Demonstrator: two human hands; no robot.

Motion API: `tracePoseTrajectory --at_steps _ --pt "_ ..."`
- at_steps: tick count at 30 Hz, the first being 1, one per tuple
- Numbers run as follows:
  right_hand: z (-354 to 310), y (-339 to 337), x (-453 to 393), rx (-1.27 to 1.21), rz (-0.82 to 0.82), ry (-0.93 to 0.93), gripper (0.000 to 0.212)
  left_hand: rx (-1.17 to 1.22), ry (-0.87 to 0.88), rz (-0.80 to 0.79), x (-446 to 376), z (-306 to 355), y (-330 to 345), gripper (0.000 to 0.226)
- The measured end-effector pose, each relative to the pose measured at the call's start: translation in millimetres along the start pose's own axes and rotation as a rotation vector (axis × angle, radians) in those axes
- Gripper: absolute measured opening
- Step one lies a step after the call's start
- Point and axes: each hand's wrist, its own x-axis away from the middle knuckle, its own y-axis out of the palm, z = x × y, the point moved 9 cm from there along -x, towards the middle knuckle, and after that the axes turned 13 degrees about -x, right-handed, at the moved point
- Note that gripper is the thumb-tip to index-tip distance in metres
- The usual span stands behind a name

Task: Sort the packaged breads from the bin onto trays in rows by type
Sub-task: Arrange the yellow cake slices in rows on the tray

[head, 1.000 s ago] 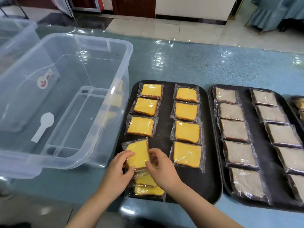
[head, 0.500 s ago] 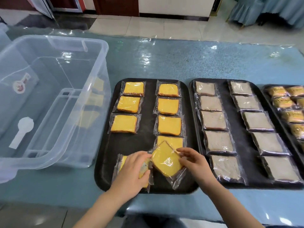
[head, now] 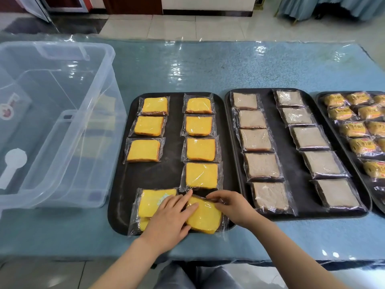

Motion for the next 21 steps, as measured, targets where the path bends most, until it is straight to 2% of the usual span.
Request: tracePoseTrajectory --at_steps 5,9,11,16,21 --pt "-14 7 1 0.264 0.058 -0.213 0.031 -0.071 0.029 0.02 2 5 -1 0.066" --pt "-15 2 18 0.391 0.234 -0.379 0.027 -0.119 0.0 -0.008 0 7 1 0.063" --pt "-13 5 29 0.449 0.271 -0.443 0.022 -0.136 -0.016 -0.003 -1 8 1 0.063" --pt "2 22 39 0.55 0.186 -0.486 0.024 -0.145 -0.065 0.005 -4 13 -2 0.063" --pt "5 24 30 0.646 0.166 -0.43 0.03 -0.128 -0.114 -0.001 -8 12 -2 0.064"
